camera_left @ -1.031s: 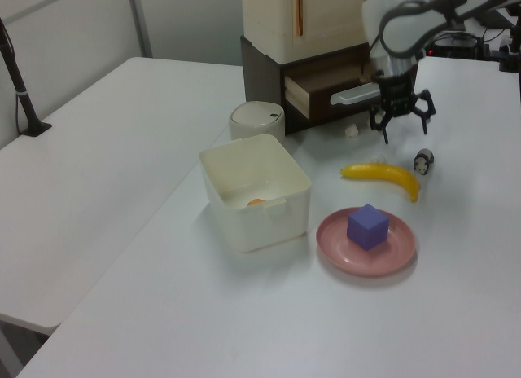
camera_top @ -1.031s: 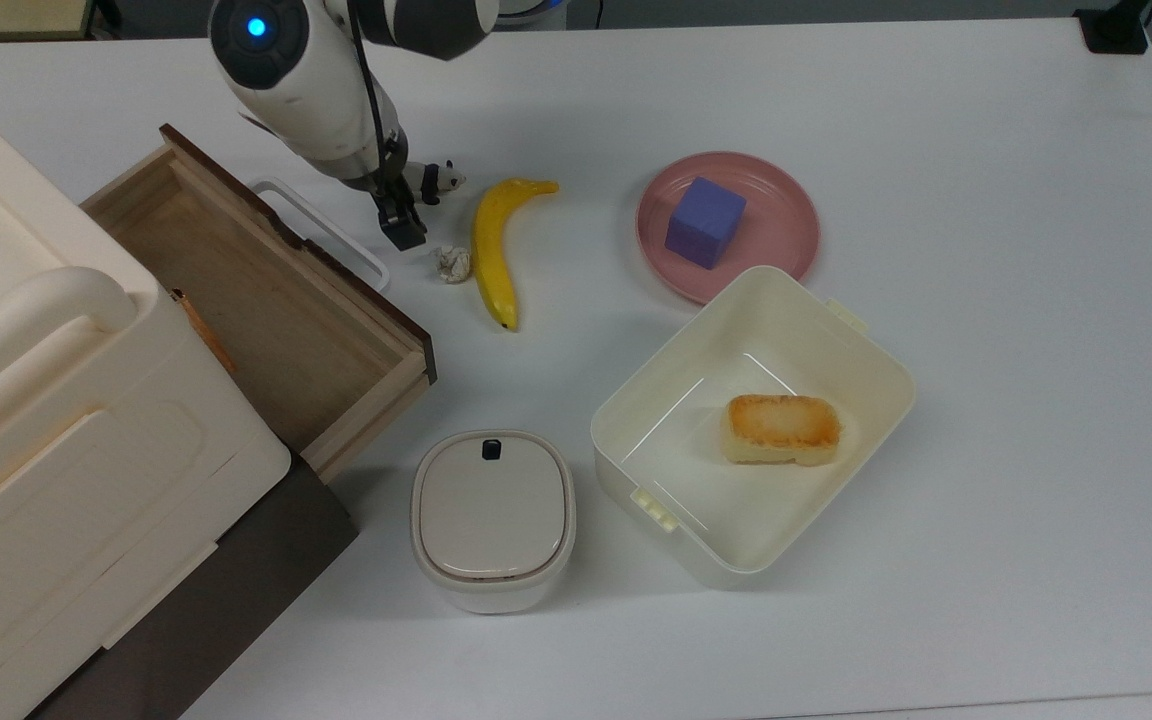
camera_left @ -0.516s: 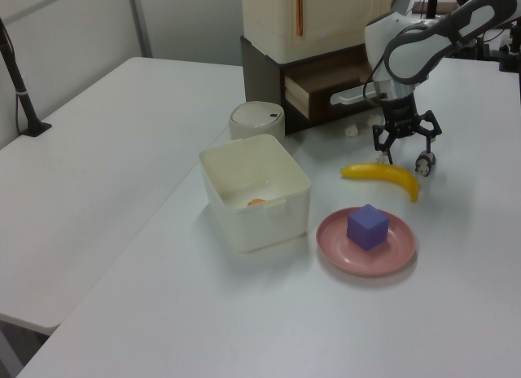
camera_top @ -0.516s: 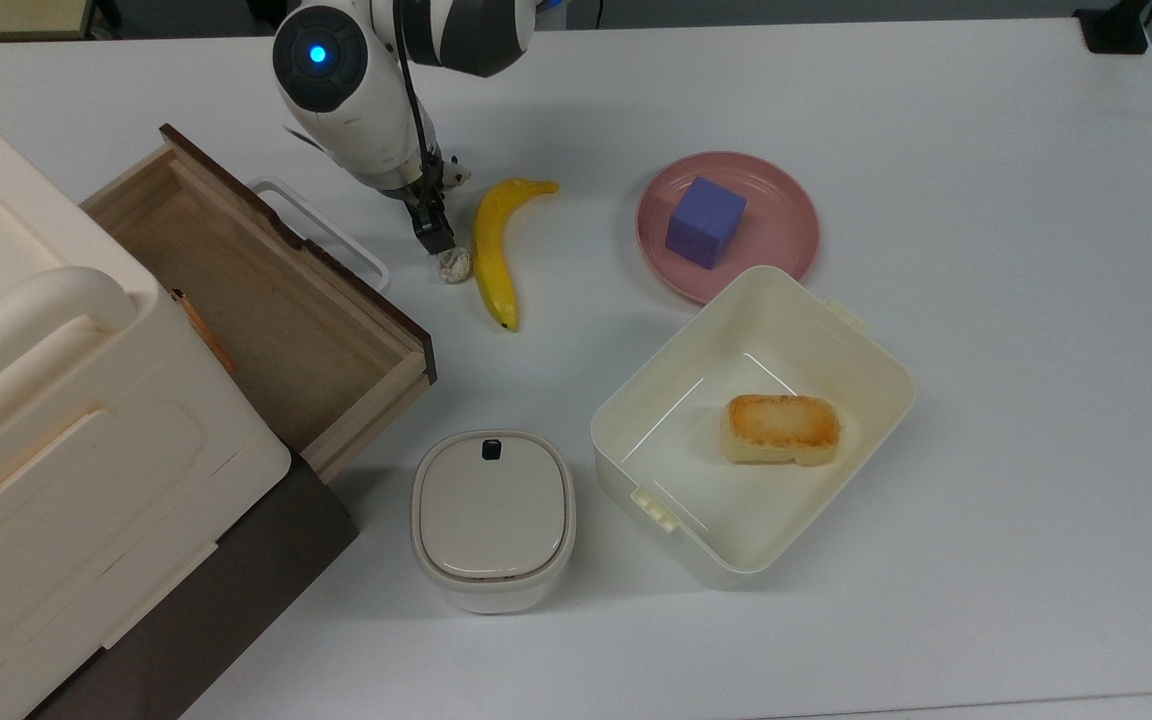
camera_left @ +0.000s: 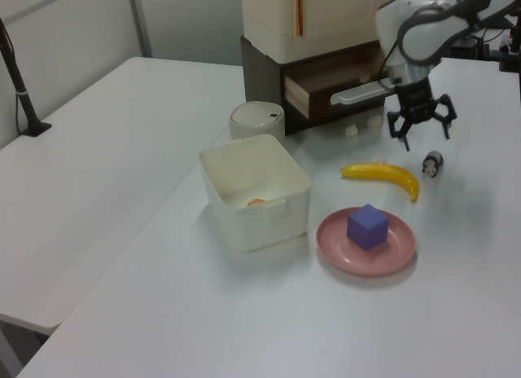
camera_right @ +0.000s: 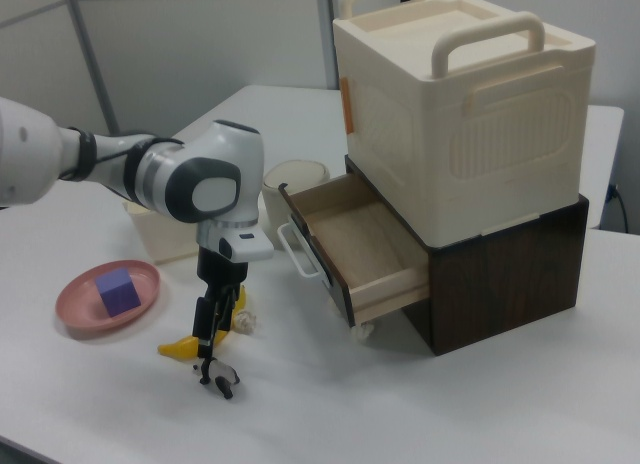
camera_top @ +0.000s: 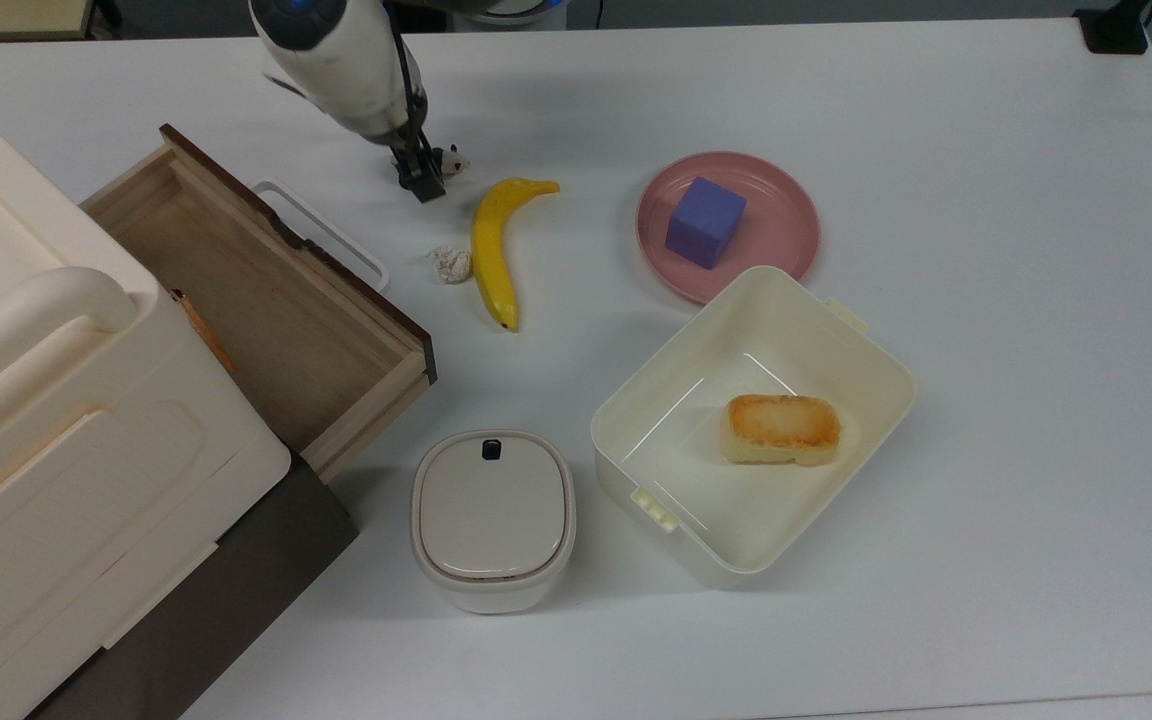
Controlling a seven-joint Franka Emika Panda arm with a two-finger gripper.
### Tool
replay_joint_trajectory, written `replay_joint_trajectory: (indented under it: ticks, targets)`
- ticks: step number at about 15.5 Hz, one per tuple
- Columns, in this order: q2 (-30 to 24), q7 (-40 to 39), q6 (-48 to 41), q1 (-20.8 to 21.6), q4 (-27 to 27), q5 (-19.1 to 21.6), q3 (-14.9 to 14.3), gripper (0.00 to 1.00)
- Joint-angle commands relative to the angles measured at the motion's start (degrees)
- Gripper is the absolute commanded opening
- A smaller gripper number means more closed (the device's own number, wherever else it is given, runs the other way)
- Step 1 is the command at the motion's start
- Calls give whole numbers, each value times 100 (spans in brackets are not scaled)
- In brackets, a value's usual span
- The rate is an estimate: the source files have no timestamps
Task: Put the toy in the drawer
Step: 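Close the gripper on the panda toy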
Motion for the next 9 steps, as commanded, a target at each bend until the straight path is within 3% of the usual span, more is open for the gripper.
replay_joint_trajectory:
  ticks: [1, 9]
  targets:
    - [-350, -261, -164, -54, -256, -47, -21, 100]
    - [-121, -191, 186, 34, -467, -47, -4, 100]
